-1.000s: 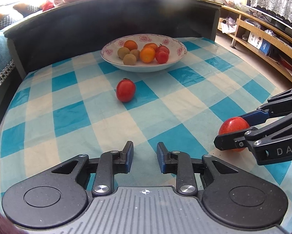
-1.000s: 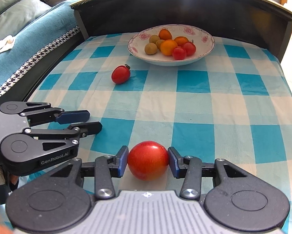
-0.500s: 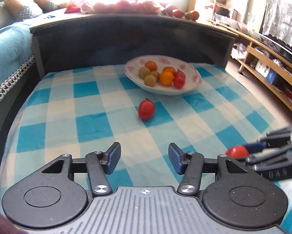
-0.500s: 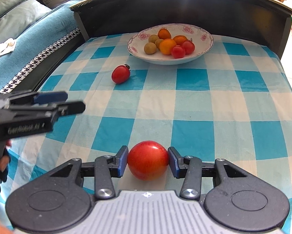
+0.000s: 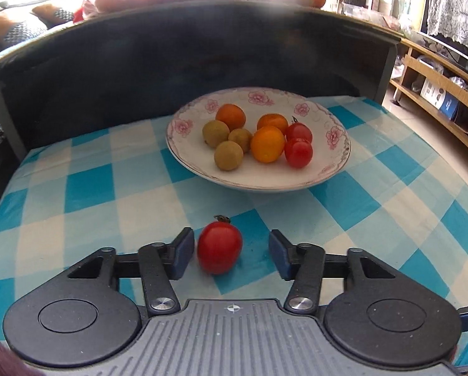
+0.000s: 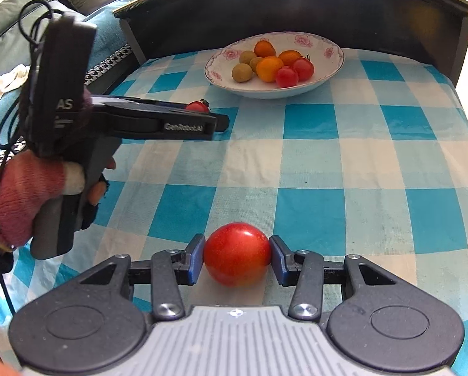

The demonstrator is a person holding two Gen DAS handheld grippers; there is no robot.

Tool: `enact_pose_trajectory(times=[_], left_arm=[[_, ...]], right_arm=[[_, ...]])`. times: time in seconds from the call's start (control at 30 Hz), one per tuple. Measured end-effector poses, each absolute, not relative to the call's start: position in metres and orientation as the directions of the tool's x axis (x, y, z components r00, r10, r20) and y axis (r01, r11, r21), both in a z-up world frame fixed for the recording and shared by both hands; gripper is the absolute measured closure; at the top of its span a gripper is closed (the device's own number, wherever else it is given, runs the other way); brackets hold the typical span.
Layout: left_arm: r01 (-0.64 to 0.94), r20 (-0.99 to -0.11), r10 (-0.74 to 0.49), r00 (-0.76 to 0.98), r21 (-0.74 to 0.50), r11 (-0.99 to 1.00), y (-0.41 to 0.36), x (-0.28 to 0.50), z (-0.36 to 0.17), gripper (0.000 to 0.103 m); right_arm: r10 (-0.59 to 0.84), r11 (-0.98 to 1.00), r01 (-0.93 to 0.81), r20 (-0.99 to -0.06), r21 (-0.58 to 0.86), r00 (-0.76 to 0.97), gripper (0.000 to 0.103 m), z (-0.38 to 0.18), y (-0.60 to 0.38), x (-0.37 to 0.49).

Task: Organize fruits
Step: 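Close the left tool on the last red cherry tomato while the right tool holds its tomato, then carry both held tomatoes over the white bowl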

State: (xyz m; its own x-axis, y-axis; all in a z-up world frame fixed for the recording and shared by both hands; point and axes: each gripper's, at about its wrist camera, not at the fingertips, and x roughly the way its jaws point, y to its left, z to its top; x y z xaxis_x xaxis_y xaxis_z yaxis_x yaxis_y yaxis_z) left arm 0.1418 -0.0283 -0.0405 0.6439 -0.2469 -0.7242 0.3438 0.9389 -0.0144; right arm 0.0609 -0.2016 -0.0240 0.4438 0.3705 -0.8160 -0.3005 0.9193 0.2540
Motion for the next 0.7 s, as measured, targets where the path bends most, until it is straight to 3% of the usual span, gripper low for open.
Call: enact_pose_trajectory(times=[0.13, 0.27, 0.37, 0.63, 0.7], left_arm=[[0.354, -0.71, -0.259, 0.656, -0.014, 0.935, -0.026, 0.132, -0.043, 0.049], [0.362, -0.723, -0.268, 0.637, -0.026, 0.932, -0.021, 0.129, -0.039, 0.064], [0.372, -0.728, -0.267, 0.631, -0.018, 0.928, -0.02, 0.125, -0.036, 0.067], [0.34, -0.73, -0.269, 0.628, -0.053, 0.939, -0.012, 0.121, -0.034, 0.064], [0.311, -0.726, -0.269, 0.633, -0.08, 0.947, -0.01, 0.126, -0.034, 0.052]], right_arm=[[0.366, 0.92, -0.31, -0.814, 0.242, 0.451, 0.057, -0.024, -0.2, 0.059], [0.35, 0.925, -0.308, -0.814, 0.223, 0.463, 0.057, -0.022, -0.197, 0.056], [0.342, 0.931, -0.288, -0.816, 0.226, 0.466, 0.057, -0.021, -0.2, 0.055], [0.336, 0.936, -0.267, -0.81, 0.23, 0.48, 0.057, -0.014, -0.204, 0.053], [0.34, 0.935, -0.267, -0.81, 0.235, 0.478, 0.057, -0.015, -0.203, 0.052]])
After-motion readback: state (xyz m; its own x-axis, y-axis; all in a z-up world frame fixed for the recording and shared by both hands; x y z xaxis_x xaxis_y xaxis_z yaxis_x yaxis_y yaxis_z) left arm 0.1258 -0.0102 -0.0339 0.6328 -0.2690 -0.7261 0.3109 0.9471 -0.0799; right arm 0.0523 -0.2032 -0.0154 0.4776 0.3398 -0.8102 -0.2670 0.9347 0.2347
